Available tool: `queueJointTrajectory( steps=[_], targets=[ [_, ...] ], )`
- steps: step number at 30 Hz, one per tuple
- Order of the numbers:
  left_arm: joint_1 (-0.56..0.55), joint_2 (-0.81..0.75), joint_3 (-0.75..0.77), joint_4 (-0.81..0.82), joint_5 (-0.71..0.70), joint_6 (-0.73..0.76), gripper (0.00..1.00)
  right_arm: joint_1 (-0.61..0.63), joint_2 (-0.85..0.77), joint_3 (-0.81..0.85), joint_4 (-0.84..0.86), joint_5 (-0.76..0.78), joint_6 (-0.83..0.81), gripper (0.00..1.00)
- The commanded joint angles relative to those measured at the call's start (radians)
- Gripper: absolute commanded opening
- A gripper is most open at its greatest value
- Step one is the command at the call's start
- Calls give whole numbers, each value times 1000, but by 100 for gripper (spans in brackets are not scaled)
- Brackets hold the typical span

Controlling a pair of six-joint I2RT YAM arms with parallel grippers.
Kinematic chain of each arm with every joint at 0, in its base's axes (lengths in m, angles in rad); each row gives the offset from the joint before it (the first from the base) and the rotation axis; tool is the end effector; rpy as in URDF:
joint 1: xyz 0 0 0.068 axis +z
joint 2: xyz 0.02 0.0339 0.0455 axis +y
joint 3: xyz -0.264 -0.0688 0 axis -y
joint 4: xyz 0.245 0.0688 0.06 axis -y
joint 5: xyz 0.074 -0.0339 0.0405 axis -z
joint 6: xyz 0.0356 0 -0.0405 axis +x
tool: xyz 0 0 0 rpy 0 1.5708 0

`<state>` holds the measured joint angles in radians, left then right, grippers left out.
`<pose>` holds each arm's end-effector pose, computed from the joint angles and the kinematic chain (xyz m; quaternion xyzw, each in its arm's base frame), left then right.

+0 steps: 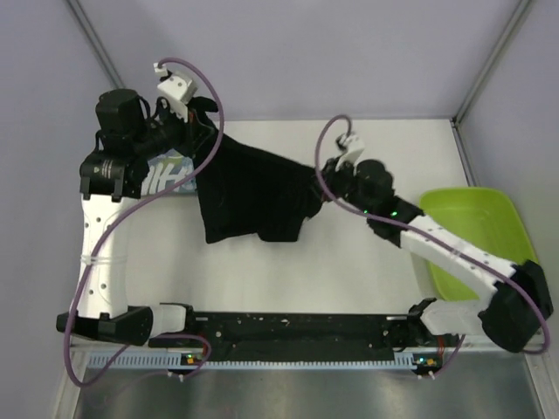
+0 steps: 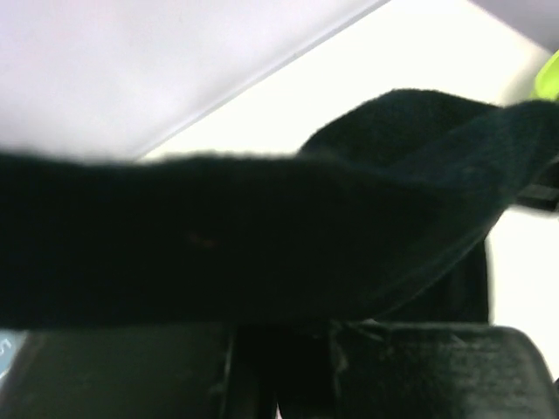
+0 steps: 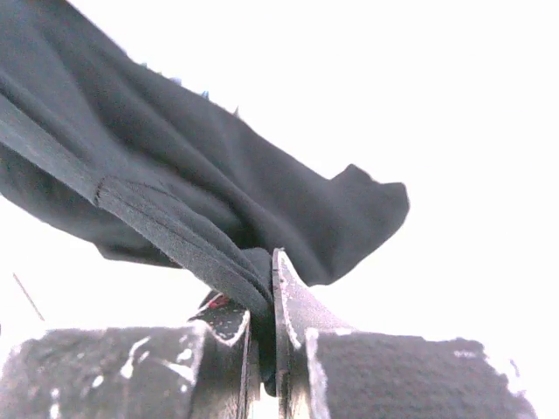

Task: Fold and stack the t-shirts
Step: Flatten out the tshirt

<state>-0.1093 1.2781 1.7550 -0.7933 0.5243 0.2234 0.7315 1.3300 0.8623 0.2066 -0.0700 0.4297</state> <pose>0.2302 -0.0432 0.4994 0.2795 0.7460 -0.1772 0.5779 0.2280 0.2080 0.2847 -0.1402 0.7804 0.3571 0.4937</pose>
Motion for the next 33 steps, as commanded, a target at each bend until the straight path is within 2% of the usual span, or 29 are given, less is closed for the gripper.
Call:
queueJointTrajectory(
  steps=[1,6,8,12,16,21,25,29,33],
  targets=[
    [30,-11,144,122,35,0,0,-92,-230,277,-499,254,-369,0],
    [28,-34,207,22,112,53,0,-93,-275,645,-745,380,-590,0],
    [28,-55,228,-33,143,86,0,-93,-278,804,-818,368,-637,0],
    [26,-115,247,-151,190,160,0,-92,-276,983,-958,303,-697,0],
    [26,-151,248,-233,198,198,0,-93,-287,1020,-1055,230,-688,0],
    [26,-148,310,-323,160,215,0,-93,-318,1023,-1072,205,-640,0],
    [26,-149,374,-408,154,232,0,-93,-333,1127,-1082,171,-623,0],
    [23,-183,457,-536,209,312,0,-93,-368,1221,-1139,35,-617,0],
    [23,-191,549,-650,311,378,0,-93,-400,1210,-1145,94,-621,0]
  ],
)
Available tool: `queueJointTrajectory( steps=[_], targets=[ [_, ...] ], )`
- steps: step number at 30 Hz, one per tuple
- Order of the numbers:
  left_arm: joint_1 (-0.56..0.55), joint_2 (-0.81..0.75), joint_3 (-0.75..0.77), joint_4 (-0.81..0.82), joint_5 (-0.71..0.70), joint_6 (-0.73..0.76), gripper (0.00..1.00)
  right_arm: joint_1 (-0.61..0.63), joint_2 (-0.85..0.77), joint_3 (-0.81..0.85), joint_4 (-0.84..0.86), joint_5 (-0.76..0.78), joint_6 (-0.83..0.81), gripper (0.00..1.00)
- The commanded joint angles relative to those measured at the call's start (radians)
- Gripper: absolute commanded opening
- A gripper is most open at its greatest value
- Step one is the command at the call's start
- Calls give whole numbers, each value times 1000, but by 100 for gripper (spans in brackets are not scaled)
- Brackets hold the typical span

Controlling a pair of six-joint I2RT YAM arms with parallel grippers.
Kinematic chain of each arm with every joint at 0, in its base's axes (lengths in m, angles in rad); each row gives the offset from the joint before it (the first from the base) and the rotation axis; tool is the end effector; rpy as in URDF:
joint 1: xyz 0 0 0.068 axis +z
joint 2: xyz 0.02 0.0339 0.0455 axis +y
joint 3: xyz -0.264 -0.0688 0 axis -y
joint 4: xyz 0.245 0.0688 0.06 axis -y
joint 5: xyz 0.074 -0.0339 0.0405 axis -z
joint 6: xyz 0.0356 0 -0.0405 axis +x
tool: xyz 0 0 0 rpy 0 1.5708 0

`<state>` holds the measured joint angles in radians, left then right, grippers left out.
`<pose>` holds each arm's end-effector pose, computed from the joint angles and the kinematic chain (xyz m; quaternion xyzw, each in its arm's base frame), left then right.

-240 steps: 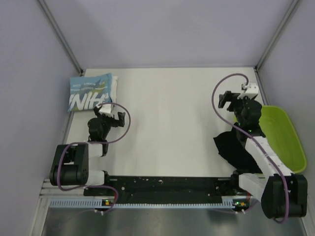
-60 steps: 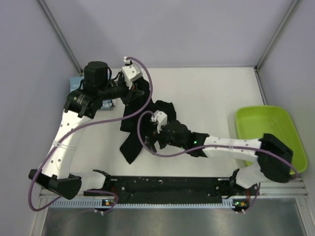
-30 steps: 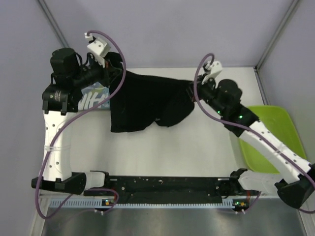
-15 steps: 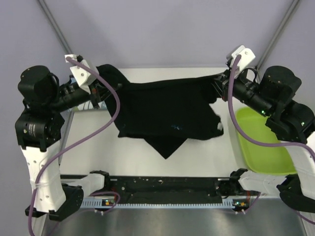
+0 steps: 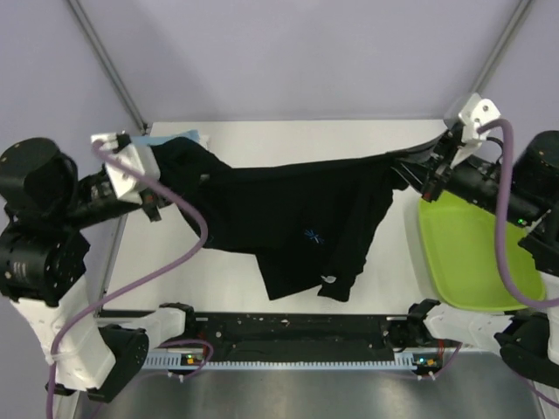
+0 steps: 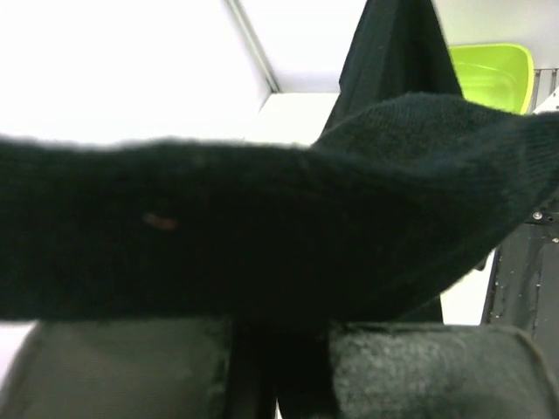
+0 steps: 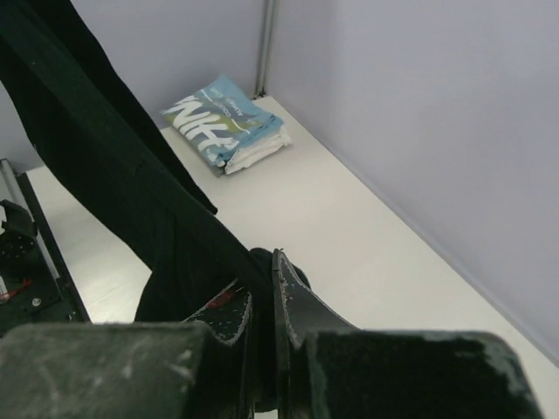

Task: Fold and stack the t-shirts
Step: Flatten out the tshirt

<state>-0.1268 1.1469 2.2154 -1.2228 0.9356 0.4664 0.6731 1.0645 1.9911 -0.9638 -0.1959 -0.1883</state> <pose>0.0666 -0.0374 0.5831 0.4787 0.5626 -0.2394 0.6301 0.0739 0.0677 0.5723 -0.3609 0.6229 0.2341 0.6534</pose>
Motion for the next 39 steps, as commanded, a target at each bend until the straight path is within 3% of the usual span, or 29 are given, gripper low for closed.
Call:
queueJointTrajectory(
  steps=[1,4,9,11,15,17,18,19,21,22,25,28,32,36,39],
  targets=[
    [41,-58,84,-221,-80,127,0,-35,-129,62,30,246,-16,0],
    [41,-53,-27,-151,-57,85,0,-35,-60,-35,66,350,-80,0],
    [41,-41,-415,199,-283,-86,0,-75,164,-127,239,556,-181,0],
    [41,-7,-544,339,-378,-113,0,-148,276,-92,318,498,-146,0],
    [41,146,-631,546,-478,-156,0,-269,539,16,500,479,-79,0],
    [41,247,-606,598,-500,-172,6,-297,702,133,516,512,-56,0],
    [39,298,-583,606,-512,-170,15,-300,789,222,508,530,-51,0],
    [38,357,-550,605,-533,-170,32,-302,837,283,498,550,-46,8],
    [38,469,-469,560,-567,-169,61,-300,957,366,447,553,-27,55],
    [38,523,-421,509,-566,-141,64,-300,988,385,407,553,-8,69],
    [38,597,-327,361,-555,-108,69,-302,964,298,332,502,58,81],
    [38,533,-429,367,-515,-46,71,-288,859,96,307,405,104,82],
    [38,398,-659,424,-505,104,70,-222,679,-190,306,382,165,77],
    [42,280,-824,402,-531,253,66,-80,527,-461,316,359,208,72],
    [52,202,-951,381,-546,348,65,95,415,-662,338,232,63,66]
  ],
)
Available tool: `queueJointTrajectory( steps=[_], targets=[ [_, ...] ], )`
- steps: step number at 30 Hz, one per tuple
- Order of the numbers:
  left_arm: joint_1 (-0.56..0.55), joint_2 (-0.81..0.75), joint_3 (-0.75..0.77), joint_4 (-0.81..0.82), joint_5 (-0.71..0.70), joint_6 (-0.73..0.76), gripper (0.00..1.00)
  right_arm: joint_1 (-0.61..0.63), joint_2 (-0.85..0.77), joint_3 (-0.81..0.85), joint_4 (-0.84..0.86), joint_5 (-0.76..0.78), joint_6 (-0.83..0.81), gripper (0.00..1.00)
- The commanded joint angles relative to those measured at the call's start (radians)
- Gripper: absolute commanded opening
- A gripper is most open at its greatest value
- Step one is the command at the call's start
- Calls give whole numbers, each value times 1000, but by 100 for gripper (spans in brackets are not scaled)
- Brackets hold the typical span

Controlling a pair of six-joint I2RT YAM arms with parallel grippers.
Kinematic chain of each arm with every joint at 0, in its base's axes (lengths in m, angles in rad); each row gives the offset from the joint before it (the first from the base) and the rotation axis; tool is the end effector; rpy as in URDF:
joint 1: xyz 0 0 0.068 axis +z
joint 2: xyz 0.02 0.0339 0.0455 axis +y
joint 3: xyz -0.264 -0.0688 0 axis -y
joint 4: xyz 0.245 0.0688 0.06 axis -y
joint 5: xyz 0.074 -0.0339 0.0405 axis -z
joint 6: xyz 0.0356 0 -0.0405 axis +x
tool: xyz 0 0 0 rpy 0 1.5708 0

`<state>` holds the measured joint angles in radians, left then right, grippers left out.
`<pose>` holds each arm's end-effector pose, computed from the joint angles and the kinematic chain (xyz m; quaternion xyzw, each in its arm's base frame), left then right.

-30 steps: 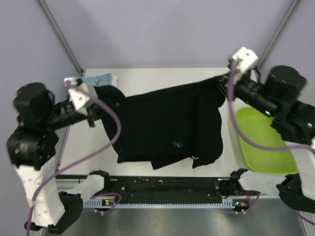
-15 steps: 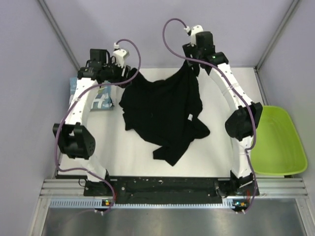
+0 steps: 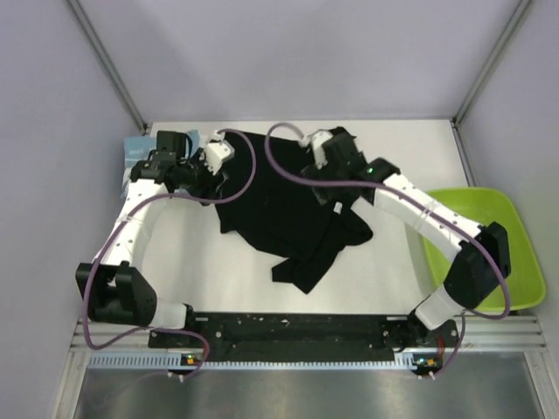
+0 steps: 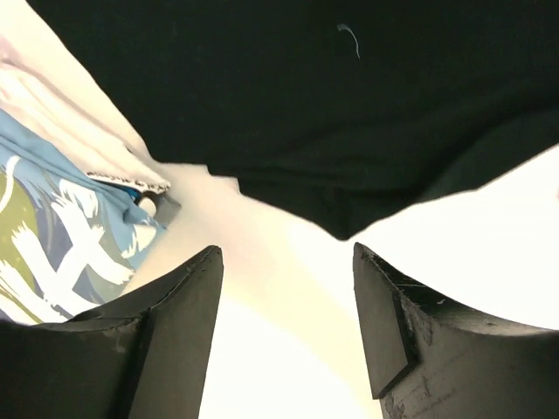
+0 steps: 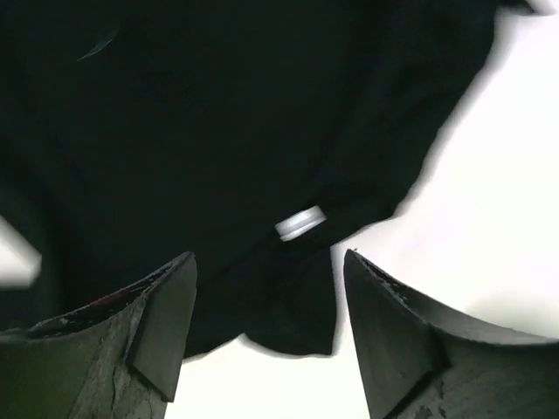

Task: Fold and stack the t-shirts
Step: Flatten out the tshirt

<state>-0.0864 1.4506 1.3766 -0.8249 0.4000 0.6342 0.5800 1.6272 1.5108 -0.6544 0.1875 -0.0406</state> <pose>0.3013 -0.0400 0.3337 0.3875 0.8428 -0.0932 0.3618 0.3076 0.1936 0.3323 -0.2453 0.8844 0.0202 0.3967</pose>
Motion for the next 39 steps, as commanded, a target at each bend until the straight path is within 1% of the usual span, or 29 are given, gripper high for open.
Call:
queueJointTrajectory(
  steps=[1,3,4,6,9,10,11,14,16,20,21,24,25,26,27,29,30,32,34,36,37,39],
  targets=[
    [16,-133,-152,-20,-7,215,65,263,-183,-240,27,-210,-166,65],
    [27,-192,-239,-17,19,289,65,381,-243,-364,25,-320,-293,65],
    [37,-228,-288,-13,37,338,65,414,-265,-409,30,-373,-335,65],
    [50,-284,-378,18,62,407,66,428,-271,-469,32,-462,-355,65],
    [54,-343,-484,98,74,443,66,440,-262,-538,44,-548,-372,65],
    [56,-351,-508,118,73,444,66,457,-260,-569,71,-549,-375,69],
    [59,-354,-516,130,72,438,66,484,-256,-599,109,-540,-389,70],
    [79,-335,-522,132,100,417,66,558,-222,-670,231,-461,-442,70],
    [80,-329,-522,127,118,409,66,563,-173,-670,284,-430,-433,68],
    [80,-320,-530,118,117,407,66,564,-63,-641,292,-392,-416,65],
    [105,-320,-537,125,117,404,66,566,-37,-640,294,-372,-415,65],
    [106,-319,-571,182,118,363,67,564,11,-641,309,-338,-412,64],
    [108,-311,-579,185,134,366,68,564,17,-644,314,-329,-409,58],
    [108,-300,-583,188,155,371,69,564,19,-650,318,-320,-409,48],
    [105,-283,-583,196,174,372,69,566,20,-653,317,-303,-409,34],
    [103,-244,-573,219,189,345,70,566,8,-658,306,-281,-410,15],
    [102,-224,-564,242,183,326,70,564,-3,-659,294,-273,-410,9],
    [99,-175,-548,298,148,297,70,564,-52,-664,268,-250,-410,0],
    [91,-130,-533,311,117,315,70,564,-122,-678,248,-220,-406,0],
    [18,-92,-536,313,82,332,78,563,-203,-698,231,-192,-404,0],
    [-28,-75,-545,328,48,335,78,560,-249,-705,225,-192,-404,0],
    [-76,-46,-579,392,-13,334,78,543,-335,-716,202,-155,-403,0]
  ],
)
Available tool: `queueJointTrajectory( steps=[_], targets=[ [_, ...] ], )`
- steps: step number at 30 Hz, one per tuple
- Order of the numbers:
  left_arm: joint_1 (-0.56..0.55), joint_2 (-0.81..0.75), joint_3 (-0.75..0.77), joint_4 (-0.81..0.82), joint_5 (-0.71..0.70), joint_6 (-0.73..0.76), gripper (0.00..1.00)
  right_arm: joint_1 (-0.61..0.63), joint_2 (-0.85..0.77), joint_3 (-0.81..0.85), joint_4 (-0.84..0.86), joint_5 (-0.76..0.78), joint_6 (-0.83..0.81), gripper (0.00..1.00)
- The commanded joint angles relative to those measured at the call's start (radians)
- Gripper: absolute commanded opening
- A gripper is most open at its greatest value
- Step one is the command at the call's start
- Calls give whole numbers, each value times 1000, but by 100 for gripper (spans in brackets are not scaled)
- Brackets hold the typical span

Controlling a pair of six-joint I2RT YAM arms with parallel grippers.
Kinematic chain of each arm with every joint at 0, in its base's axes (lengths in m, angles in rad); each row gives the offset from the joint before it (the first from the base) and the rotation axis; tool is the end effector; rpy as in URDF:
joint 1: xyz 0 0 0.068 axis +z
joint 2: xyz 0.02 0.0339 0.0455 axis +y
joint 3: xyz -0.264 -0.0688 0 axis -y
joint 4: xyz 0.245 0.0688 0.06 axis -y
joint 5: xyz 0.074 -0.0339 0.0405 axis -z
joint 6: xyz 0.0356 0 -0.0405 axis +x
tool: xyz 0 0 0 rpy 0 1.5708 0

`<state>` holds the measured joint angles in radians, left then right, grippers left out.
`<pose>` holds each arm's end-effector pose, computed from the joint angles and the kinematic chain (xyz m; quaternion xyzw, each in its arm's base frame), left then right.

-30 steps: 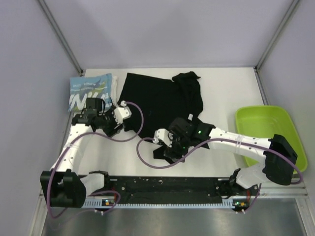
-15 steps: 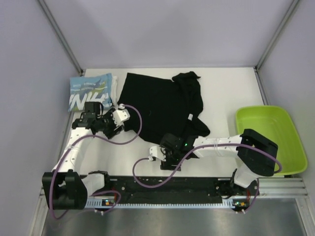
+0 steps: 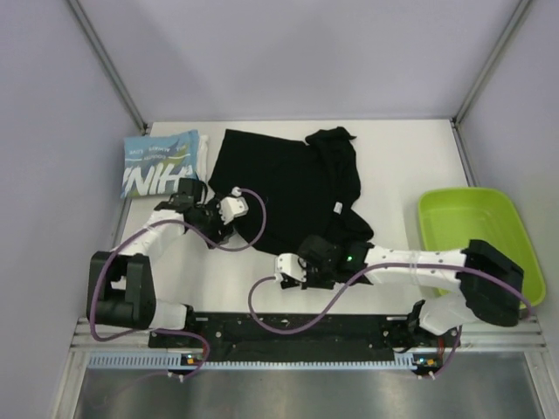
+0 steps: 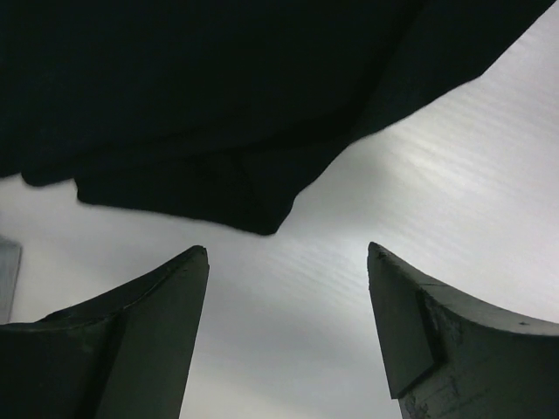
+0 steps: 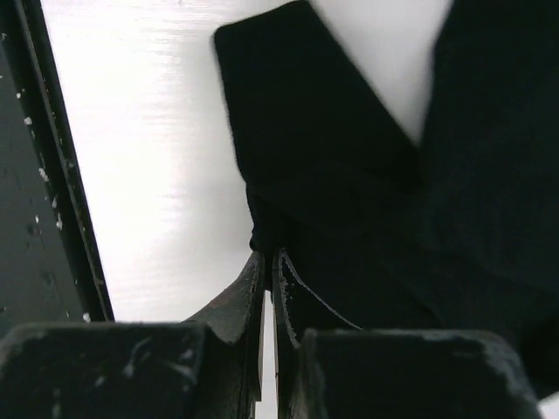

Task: Fold and stack the t-shirts
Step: Flatten out the tshirt

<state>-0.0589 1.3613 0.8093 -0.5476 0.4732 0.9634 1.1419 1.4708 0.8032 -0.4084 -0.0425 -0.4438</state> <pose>0.2518 -0.0311 0.2002 0.5101 0.7977 -0.1058 0.3037 0.1131 0.2509 0.1752 -0.6942 0.6766 0.1031 0.2230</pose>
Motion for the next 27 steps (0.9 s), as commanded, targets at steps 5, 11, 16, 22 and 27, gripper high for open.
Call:
queueJointTrajectory(
  steps=[5,11,16,22,27],
  targets=[
    [-153,145,13,208,-200,-40,73,-77,-363,-6,-101,110,-6,0],
    [-153,249,108,190,-370,-112,3,-229,-555,57,-148,182,-21,0],
    [-151,167,169,91,-378,-163,0,-304,-629,172,-155,275,-19,0],
    [-150,-135,296,-109,-393,-181,0,-307,-681,374,-184,452,-27,0],
    [-150,-353,465,-298,-390,-138,0,-307,-728,597,-230,472,-33,0]
  ],
)
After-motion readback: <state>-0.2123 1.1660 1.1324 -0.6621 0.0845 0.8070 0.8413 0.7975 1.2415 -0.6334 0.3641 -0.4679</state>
